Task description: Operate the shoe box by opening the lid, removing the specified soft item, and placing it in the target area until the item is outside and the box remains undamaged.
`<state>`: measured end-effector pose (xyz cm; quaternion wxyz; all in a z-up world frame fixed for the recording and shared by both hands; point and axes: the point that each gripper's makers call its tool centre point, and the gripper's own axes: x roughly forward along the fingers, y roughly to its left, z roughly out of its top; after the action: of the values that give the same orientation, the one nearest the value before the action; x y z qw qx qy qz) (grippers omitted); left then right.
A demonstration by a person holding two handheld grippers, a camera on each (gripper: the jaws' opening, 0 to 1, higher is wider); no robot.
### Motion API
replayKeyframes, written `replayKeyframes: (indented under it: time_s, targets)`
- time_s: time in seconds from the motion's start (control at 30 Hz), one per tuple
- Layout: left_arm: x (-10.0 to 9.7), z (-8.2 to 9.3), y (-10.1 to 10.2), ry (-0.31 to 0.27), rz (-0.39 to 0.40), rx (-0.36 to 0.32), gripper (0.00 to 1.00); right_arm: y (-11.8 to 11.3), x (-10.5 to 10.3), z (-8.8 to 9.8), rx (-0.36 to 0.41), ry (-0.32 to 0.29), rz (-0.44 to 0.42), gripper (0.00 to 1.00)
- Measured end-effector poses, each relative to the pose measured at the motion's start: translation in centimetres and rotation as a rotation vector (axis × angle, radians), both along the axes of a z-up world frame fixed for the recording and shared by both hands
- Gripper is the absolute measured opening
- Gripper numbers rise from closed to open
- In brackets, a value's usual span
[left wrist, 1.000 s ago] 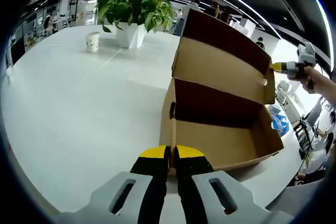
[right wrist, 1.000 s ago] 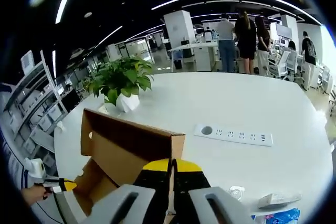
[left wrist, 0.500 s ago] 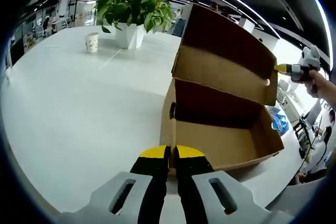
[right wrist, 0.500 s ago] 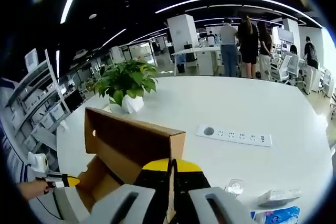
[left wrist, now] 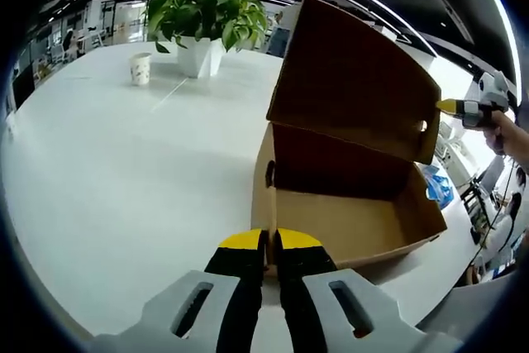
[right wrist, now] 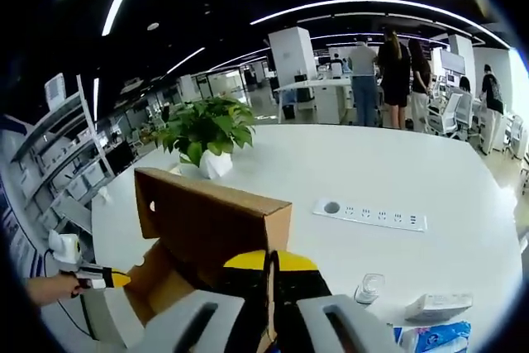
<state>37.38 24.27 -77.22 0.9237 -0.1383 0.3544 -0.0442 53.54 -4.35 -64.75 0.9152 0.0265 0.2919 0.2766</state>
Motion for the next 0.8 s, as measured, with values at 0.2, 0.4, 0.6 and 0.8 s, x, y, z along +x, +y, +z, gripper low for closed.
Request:
replayKeyframes:
  time_s: [0.2, 0.4, 0.6, 0.8]
  targets:
    - [0.0, 0.0, 0.0, 0.004, -0.014, 0.002, 0.03, -0.1, -0.8, 0.2, 0.006, -0.006, 0.004, 0.00]
    - [0.0, -0.1, 0.1, 0.003, -0.018, -0.001, 0.03, -0.2, -1.5, 0.3, 0.030, -0.001, -0.013, 0.00]
    - [-0.1, 0.0, 0.0, 0.000, -0.016, -0.005, 0.03, -0.3, -2.0, 0.3, 0.047, -0.005, -0.015, 0.00]
    - [-0.1, 0.0, 0.0, 0.005, -0.027, -0.004, 0.03, -0.2, -2.5, 0.3, 0.052, -0.012, -0.017, 0.00]
